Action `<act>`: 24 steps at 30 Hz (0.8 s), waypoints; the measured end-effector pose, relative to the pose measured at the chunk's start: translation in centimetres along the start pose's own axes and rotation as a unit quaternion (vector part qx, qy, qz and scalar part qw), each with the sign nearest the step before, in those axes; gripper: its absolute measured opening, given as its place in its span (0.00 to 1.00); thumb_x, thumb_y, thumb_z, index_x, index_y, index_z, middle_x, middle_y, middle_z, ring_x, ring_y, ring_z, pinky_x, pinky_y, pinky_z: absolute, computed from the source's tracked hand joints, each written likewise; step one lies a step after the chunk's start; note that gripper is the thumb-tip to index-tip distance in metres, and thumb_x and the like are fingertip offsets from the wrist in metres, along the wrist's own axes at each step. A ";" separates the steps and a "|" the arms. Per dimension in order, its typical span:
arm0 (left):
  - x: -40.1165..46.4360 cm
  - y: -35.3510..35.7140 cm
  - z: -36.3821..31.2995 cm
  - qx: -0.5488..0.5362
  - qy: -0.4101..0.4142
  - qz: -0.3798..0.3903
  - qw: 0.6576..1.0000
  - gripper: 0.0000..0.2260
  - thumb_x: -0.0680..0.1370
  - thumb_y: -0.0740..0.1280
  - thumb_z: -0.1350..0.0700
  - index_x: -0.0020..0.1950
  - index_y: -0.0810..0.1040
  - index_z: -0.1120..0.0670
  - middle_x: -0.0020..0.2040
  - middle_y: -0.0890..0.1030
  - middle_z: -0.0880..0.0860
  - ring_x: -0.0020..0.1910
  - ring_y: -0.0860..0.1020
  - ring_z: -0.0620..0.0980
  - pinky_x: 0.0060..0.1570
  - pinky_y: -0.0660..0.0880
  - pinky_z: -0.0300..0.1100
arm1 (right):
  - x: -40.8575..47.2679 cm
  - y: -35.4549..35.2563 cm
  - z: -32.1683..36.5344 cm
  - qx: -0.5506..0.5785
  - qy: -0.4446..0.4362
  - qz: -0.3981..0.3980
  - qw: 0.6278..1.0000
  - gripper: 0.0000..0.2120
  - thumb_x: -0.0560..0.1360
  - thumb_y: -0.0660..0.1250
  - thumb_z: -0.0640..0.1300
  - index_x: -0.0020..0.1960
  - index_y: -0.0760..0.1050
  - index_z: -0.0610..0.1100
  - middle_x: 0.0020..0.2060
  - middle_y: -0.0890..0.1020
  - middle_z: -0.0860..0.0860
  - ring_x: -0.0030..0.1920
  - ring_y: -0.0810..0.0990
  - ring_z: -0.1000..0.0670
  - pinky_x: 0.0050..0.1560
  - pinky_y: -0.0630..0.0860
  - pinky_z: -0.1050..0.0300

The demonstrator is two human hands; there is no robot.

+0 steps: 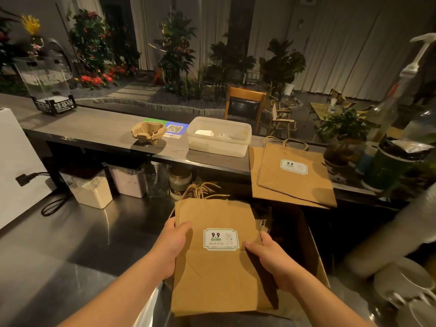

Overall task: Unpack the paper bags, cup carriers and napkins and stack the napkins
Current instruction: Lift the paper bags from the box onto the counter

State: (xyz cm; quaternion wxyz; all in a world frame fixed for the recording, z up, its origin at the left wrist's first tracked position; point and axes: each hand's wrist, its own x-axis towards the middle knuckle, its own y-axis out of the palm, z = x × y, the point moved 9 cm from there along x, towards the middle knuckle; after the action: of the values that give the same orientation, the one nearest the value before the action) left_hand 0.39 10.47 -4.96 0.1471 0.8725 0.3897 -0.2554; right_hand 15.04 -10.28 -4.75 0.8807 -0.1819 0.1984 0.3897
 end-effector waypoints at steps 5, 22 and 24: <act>-0.2 -1.1 -0.2 -0.052 0.009 0.017 0.998 0.20 0.82 0.68 0.44 0.72 0.72 0.46 0.56 0.86 0.57 0.52 0.86 0.61 0.50 0.83 0.60 | -0.5 0.9 1.6 -0.017 -0.048 -0.003 0.999 0.21 0.78 0.71 0.55 0.66 0.66 0.60 0.58 0.82 0.52 0.57 0.83 0.47 0.63 0.80 0.43; -3.4 -0.3 -8.1 -0.084 0.182 0.055 0.978 0.16 0.84 0.66 0.53 0.71 0.72 0.42 0.60 0.86 0.52 0.55 0.86 0.56 0.49 0.83 0.56 | -2.8 -0.4 7.4 0.012 -0.137 -0.020 0.990 0.17 0.79 0.69 0.48 0.66 0.70 0.58 0.58 0.82 0.52 0.58 0.82 0.47 0.60 0.81 0.41; -4.0 0.9 -9.5 -0.071 0.195 0.067 0.976 0.16 0.84 0.65 0.53 0.71 0.72 0.40 0.59 0.86 0.51 0.55 0.86 0.55 0.49 0.83 0.56 | -3.2 -1.6 7.8 0.041 -0.143 -0.030 0.988 0.19 0.78 0.70 0.46 0.66 0.71 0.58 0.57 0.84 0.52 0.57 0.84 0.45 0.58 0.82 0.39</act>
State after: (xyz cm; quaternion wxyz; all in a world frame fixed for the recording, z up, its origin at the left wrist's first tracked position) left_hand 1.99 11.83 5.18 0.1464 0.9171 0.3685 -0.0414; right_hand 15.90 -9.50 3.77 0.9180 -0.0941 0.0805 0.3767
